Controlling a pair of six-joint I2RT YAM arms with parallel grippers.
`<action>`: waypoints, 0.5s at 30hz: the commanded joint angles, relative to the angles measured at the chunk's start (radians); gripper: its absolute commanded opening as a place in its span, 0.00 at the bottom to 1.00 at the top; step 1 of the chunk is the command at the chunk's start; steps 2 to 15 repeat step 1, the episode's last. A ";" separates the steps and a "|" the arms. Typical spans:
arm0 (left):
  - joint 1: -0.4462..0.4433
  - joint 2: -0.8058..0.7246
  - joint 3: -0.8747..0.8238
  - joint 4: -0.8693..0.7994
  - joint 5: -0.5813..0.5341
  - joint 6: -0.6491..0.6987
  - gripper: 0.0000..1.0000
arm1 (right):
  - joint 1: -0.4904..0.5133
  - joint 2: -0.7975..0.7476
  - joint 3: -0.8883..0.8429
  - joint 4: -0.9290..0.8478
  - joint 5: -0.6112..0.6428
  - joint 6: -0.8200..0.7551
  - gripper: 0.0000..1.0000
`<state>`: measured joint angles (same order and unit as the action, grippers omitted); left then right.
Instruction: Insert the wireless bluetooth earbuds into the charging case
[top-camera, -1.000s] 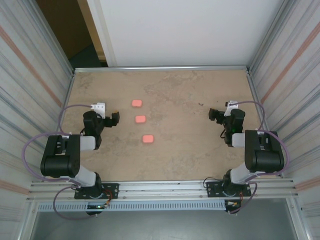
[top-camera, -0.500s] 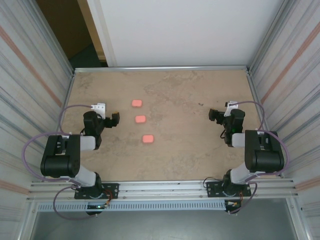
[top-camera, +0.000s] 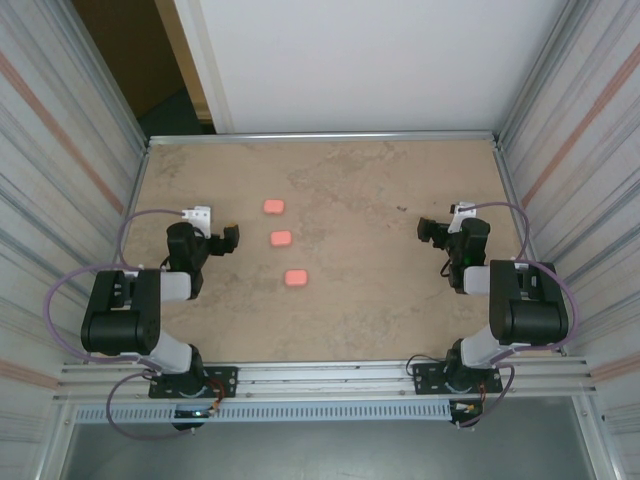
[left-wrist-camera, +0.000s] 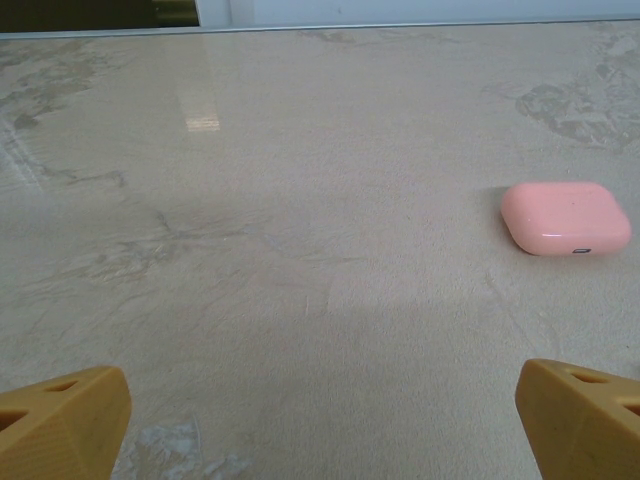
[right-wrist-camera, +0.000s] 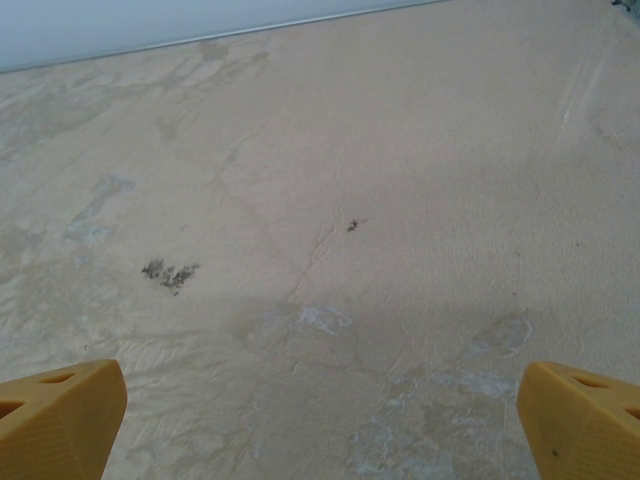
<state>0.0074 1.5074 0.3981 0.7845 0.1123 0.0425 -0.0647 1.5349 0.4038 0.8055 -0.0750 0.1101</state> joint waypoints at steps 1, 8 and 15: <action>0.008 0.005 0.011 0.010 0.014 0.021 0.99 | 0.008 0.007 0.004 -0.008 0.019 -0.026 0.99; 0.008 0.005 0.011 0.010 0.014 0.021 0.99 | 0.008 0.007 0.004 -0.008 0.019 -0.026 0.99; 0.008 0.005 0.011 0.010 0.014 0.021 0.99 | 0.008 0.007 0.004 -0.008 0.019 -0.026 0.99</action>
